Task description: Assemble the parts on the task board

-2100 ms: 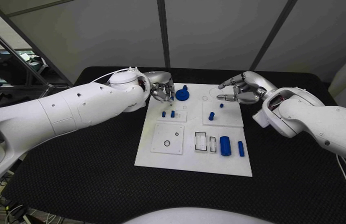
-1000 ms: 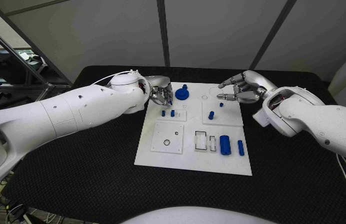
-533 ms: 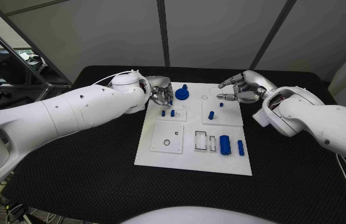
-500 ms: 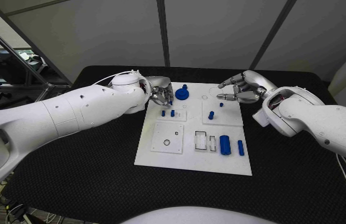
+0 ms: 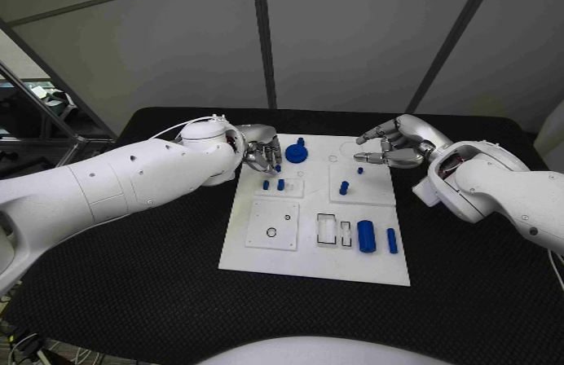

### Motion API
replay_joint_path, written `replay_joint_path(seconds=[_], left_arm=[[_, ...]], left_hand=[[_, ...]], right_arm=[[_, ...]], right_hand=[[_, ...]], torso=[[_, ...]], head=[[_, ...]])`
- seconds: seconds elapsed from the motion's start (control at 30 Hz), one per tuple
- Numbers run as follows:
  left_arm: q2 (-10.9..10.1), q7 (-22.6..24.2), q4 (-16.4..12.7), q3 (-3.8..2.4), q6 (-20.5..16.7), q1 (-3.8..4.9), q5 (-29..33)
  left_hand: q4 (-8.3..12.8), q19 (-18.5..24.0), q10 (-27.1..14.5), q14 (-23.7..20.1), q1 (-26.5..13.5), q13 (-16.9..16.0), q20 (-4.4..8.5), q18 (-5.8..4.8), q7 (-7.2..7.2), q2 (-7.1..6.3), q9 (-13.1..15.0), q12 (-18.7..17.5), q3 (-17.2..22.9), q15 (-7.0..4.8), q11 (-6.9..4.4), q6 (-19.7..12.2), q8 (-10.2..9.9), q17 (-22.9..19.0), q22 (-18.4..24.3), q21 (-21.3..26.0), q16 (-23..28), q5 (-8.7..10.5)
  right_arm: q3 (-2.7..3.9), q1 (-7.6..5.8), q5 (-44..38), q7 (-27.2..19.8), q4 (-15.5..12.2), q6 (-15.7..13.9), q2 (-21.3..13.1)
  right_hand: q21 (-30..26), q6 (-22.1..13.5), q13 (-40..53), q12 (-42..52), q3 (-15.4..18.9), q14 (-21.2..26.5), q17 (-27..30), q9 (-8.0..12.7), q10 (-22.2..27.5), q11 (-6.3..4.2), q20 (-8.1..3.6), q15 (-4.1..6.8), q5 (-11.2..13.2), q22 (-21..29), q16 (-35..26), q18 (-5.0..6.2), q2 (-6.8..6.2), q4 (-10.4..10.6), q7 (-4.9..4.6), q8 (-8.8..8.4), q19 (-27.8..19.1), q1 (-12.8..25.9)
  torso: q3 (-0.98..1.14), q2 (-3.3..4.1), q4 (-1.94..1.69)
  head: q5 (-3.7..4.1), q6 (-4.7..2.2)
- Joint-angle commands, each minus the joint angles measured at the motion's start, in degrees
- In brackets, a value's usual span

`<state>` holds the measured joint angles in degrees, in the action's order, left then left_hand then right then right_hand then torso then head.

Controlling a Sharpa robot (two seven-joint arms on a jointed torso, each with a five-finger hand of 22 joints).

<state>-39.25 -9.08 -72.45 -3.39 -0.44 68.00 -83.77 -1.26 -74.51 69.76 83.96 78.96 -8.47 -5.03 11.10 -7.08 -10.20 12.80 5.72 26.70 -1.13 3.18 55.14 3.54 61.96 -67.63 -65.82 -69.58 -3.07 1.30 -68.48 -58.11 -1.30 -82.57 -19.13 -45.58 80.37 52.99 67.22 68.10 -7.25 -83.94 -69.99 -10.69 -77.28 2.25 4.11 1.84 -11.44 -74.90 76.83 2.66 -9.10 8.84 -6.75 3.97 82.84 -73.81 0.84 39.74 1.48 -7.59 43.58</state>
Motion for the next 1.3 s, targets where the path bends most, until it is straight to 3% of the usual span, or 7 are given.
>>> replay_joint_path(seconds=[0.03,0.2,0.33,0.57,0.67,0.93,1.3], left_arm=[[-0.15,-0.46,-0.22,-0.04,-0.44,0.04,0.12],[-0.94,-0.04,-0.73,-0.05,-1.82,-0.03,0.74],[-1.99,1.43,-0.81,-0.51,-4.44,-0.05,5.19],[-5.16,7.00,-0.67,-1.37,-10.32,-0.03,23.09],[-6.65,10.22,-1.44,-1.49,-11.86,-0.02,31.95],[-8.60,20.70,-3.94,-1.30,-12.38,-0.28,59.11],[-9.88,25.94,-6.77,-1.16,-10.09,-1.04,69.70]], left_hand=[[-0.06,0.12,0.54,1.11,0.21,0.13,0.12,-4.68,0.00,-0.77,-0.35,-0.41,-0.14,-0.22,0.01,-0.61,-0.12,-0.13,-0.10,0.31,0.23,0.30],[-0.20,0.38,0.21,0.98,0.14,0.56,0.09,-4.60,0.43,-1.19,-1.35,-0.76,-0.40,-0.14,0.14,-2.41,-0.10,-0.78,0.21,0.76,0.55,0.30],[-0.23,2.17,0.03,-0.10,0.57,0.89,-0.01,-3.95,-0.20,-0.78,-1.24,-0.94,-0.11,-0.01,0.29,0.04,1.29,-4.33,2.52,3.54,3.36,0.25],[1.76,9.79,0.51,-4.90,2.57,1.54,-0.35,-1.47,-0.62,0.19,-1.07,-0.72,1.85,0.32,0.82,4.39,2.47,-19.20,12.27,15.65,16.55,-0.32],[2.51,13.17,0.83,-7.68,2.44,1.93,-0.33,-0.58,-0.78,0.40,-1.48,-0.58,2.21,0.35,0.86,4.81,1.95,-26.86,16.57,21.45,24.57,-0.57],[2.91,15.16,0.75,-9.76,1.41,2.63,-0.70,-0.63,-1.20,1.59,-2.12,-0.57,1.74,0.82,1.27,5.64,1.18,-31.30,18.95,25.78,32.14,-0.59],[3.41,16.03,0.55,-10.74,1.54,2.88,-0.98,-0.67,-1.58,2.02,-2.44,-0.56,1.30,1.18,1.58,5.60,0.70,-32.65,19.77,27.45,34.68,-0.85]], right_arm=[[0.04,-0.11,-0.20,-0.23,0.05,0.18,-0.14],[0.04,-0.11,-0.36,-0.26,0.72,-0.01,-0.42],[0.04,-0.11,-2.31,-0.25,1.52,0.08,-0.85],[0.05,-0.12,-11.02,1.93,3.22,1.87,-1.93],[0.05,-0.12,-17.61,4.04,3.07,3.58,-2.14],[0.05,-0.11,-30.55,8.27,1.99,6.86,-0.49],[0.05,-0.09,-34.35,12.85,4.55,7.81,3.67]], right_hand=[[-0.42,0.36,-0.95,-1.19,-0.05,-1.55,0.25,-0.11,0.74,-0.30,-0.09,0.54,-0.08,-1.93,-0.54,0.60,0.66,0.22,-0.03,-0.08,-0.48,-0.15],[-3.92,1.99,-21.81,-23.93,-1.55,-0.49,4.13,-0.76,13.74,-0.54,-0.34,0.73,-0.23,2.04,-4.07,1.52,1.81,-0.39,0.21,0.14,-2.61,-1.52],[-5.12,4.22,-31.08,-36.16,-5.01,0.01,7.85,-1.12,17.53,-0.06,-0.35,0.62,-0.65,3.22,-7.27,1.69,2.39,-1.72,0.00,0.41,-2.95,-4.25],[-3.58,8.54,-47.86,-53.72,-13.25,-1.03,6.38,-0.71,13.72,1.31,0.71,-0.73,-0.36,1.02,-6.09,1.28,-0.10,-5.84,-0.54,-0.07,-1.46,-6.43],[-3.10,9.44,-50.43,-56.27,-14.49,-1.15,5.87,-0.55,13.09,1.37,0.87,-0.76,-0.06,0.36,-5.62,1.14,-0.95,-6.96,-0.56,-0.13,-1.17,-5.97],[-3.65,8.76,-53.90,-59.76,-15.37,-1.00,6.44,0.26,13.45,2.18,1.53,-1.52,0.28,0.85,-5.92,1.26,-2.25,-7.94,-1.10,-0.50,-1.61,-4.43],[-3.05,6.81,-56.64,-62.21,-16.46,-1.04,6.39,1.85,13.68,2.93,2.08,-1.94,0.21,0.01,-5.69,1.12,-1.39,-8.49,-1.84,-0.43,-1.16,-3.49]], torso=[[-0.02,-0.05,-0.07],[-0.07,-0.06,0.02],[-0.04,-0.10,0.03],[-0.03,-0.13,0.03],[-0.02,-0.13,0.10],[-0.02,-0.03,-0.03],[-0.09,0.01,-0.11]], head=[[0.02,-0.02],[0.18,-0.24],[0.36,-0.59],[1.42,-1.22],[2.36,-1.45],[4.16,-1.86],[4.76,-1.63]])
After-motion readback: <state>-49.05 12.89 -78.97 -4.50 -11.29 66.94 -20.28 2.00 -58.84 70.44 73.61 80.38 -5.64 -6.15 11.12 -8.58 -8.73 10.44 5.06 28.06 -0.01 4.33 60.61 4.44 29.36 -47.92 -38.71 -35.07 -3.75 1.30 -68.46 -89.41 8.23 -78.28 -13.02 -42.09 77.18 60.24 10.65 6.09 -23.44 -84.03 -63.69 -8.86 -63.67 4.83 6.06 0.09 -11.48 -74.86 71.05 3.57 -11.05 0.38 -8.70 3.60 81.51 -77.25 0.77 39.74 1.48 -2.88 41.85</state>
